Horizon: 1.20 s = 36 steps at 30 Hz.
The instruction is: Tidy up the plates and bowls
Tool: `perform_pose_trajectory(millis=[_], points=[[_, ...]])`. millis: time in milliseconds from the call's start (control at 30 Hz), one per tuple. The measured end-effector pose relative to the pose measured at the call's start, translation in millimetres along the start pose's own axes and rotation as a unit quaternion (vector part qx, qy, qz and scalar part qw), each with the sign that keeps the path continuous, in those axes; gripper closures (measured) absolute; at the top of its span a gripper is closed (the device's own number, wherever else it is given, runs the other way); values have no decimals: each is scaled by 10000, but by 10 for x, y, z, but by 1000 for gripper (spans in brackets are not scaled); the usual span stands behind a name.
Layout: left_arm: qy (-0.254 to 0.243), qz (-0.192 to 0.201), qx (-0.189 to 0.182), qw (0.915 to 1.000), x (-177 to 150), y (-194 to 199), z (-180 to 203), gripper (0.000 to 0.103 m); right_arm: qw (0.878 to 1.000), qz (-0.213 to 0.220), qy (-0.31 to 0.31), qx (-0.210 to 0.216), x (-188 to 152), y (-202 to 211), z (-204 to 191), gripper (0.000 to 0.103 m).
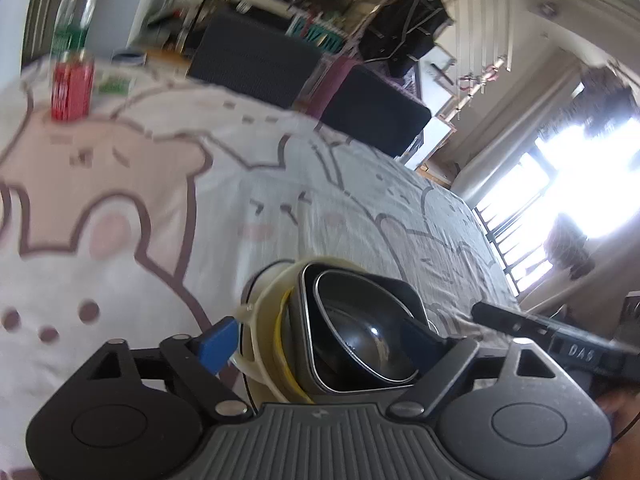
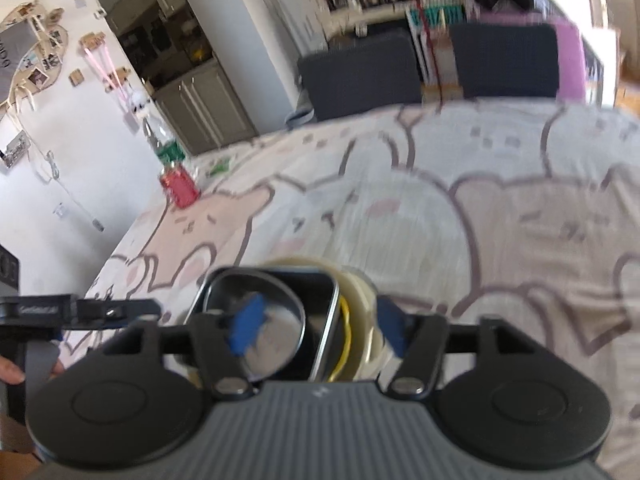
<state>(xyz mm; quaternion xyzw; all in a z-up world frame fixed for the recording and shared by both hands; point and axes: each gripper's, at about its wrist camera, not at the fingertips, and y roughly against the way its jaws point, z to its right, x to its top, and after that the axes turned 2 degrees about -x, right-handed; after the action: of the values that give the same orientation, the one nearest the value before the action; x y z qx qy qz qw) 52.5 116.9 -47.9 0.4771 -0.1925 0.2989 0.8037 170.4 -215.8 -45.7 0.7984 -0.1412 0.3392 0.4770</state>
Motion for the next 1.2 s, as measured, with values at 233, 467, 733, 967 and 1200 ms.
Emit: perform_pose_trajectory(millis=[233,467,733,967,1200], points=[[-294,625,12,9976,-81,375,205,0,9981,562,22,-259,-82,353,-57,7],[-886,1168,459,9881,-263,721,490,0,9889,1396,235,-454,-311,809,-263,0],[-1453,1497,1334,9688,-661,897,686,0,9788,1690,320,-1114,-676,1014,-434,0],[-1523,1523,1551,9641,-980,943,742,0,9716,1886,388,-1374,-997,1105,-462,0],[-1762,1562,1859,9539,-1232,960,794,0,9660,1933,616,-1600,-1329,1225,-576,0]])
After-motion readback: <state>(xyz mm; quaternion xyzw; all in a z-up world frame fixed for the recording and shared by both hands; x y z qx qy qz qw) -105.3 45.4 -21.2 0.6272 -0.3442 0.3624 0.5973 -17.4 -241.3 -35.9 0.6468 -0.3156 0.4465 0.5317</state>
